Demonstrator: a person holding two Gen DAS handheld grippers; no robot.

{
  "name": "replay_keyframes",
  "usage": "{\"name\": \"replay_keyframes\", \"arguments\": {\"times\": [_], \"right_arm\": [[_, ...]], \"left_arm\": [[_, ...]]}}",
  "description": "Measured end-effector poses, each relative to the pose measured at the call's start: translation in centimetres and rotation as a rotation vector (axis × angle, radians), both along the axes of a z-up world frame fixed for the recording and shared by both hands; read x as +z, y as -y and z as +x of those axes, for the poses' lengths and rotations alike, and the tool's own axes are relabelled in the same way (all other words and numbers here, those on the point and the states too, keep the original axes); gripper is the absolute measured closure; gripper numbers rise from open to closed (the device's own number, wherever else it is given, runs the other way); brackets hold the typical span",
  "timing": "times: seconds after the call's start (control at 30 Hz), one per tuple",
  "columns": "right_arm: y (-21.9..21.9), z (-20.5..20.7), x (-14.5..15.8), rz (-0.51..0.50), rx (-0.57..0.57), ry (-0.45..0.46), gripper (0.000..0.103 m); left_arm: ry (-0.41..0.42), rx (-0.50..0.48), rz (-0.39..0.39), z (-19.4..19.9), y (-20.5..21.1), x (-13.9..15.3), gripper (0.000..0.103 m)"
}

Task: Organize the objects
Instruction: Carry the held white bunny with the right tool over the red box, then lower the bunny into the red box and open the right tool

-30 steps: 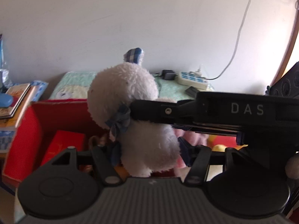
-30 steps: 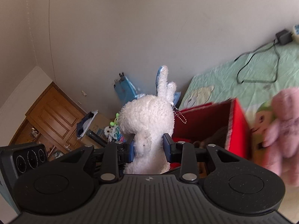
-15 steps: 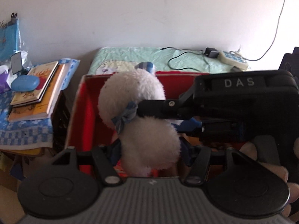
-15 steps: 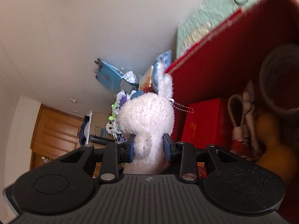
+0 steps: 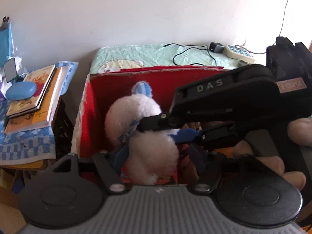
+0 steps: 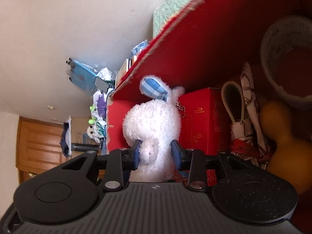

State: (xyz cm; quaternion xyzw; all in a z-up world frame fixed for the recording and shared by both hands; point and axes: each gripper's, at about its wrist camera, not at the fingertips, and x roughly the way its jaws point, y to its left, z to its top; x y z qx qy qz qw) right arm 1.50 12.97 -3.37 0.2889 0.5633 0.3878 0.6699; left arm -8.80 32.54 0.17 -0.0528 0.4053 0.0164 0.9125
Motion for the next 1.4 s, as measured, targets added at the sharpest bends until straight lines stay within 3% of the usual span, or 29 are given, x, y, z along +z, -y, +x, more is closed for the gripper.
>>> {"name": "replay_keyframes", "arguments": {"times": [0.1, 0.27, 0.37, 0.47, 0.57, 0.67, 0.77, 0.97, 1.2, 1.33, 1.4], "right_arm": [[0.3, -0.6, 0.8, -0.048, 0.008, 0.059, 0.065], [2.7, -0.9, 0.9, -0.048, -0.033, 0.088, 0.065], [3.3, -1.1, 1.2, -0.122, -0.049, 0.147, 0.066], [2.0, -1.0, 1.7, -0.181, -0.026, 0.199, 0.074], [0.2, -0.6, 1.2, -0.201, 0.001, 0.163, 0.082], [-1.7, -0.3, 0.3, -0.152, 0.019, 0.082, 0.082], [-3.2, -0.7, 0.3, -0.179, 0.068, 0.113, 0.081], [-2.2, -1.6, 1.3, -0.227, 0.045, 0.221, 0.072], [0.6, -3.0, 2.6, -0.283, -0.014, 0.354, 0.069], [1.0, -3.7, 3.4, -0.322, -0.048, 0.445, 0.056], [1.5, -4.1, 3.7, -0.326, -0.060, 0.476, 0.055]], "left_arm": [[-0.005, -0.001, 0.014, -0.5, 0.3, 0.1, 0.030], [-0.001, 0.018, 0.007, -0.8, -0.1, 0.5, 0.031], [0.012, 0.031, 0.031, -0.9, 0.1, 0.8, 0.031], [0.007, 0.040, 0.033, -1.0, 0.2, 0.7, 0.031], [-0.002, 0.051, 0.030, -1.0, 0.0, 0.6, 0.031], [-0.008, 0.062, 0.038, -1.2, 0.0, 0.6, 0.031], [-0.016, 0.071, 0.050, -1.2, 0.1, 0.7, 0.031], [-0.044, 0.102, 0.073, -0.6, 0.3, 0.8, 0.030], [-0.093, 0.130, 0.094, 0.8, 1.2, 0.6, 0.025], [-0.126, 0.142, 0.117, 1.3, 2.2, 0.6, 0.025], [-0.131, 0.152, 0.129, 1.4, 2.8, 0.7, 0.025]]}}
